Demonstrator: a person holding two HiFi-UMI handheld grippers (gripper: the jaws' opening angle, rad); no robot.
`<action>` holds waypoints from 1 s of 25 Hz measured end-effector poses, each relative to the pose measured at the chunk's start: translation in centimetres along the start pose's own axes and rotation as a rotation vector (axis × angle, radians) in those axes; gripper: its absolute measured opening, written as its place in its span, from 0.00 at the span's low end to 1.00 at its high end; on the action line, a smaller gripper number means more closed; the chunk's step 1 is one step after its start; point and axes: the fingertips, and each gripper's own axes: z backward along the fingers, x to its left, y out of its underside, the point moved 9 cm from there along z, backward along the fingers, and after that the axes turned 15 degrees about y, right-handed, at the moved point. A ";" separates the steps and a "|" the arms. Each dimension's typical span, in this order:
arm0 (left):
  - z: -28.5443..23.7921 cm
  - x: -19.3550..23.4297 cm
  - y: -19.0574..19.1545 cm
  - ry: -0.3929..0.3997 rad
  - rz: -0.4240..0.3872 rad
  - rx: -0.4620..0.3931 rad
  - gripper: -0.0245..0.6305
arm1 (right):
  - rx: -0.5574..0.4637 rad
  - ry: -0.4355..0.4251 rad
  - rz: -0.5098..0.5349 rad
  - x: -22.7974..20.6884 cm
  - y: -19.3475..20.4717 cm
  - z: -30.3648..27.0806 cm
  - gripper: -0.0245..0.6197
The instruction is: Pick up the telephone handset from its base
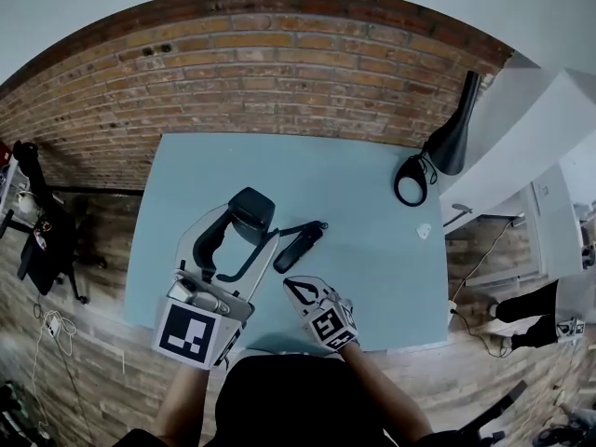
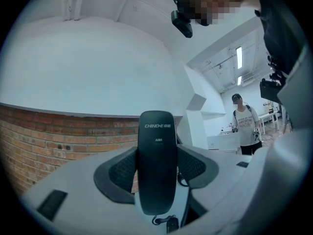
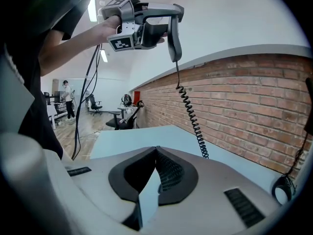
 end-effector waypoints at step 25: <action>9.0 -1.8 4.9 -0.010 0.021 0.148 0.46 | -0.005 -0.053 0.011 7.1 -1.0 -1.8 0.06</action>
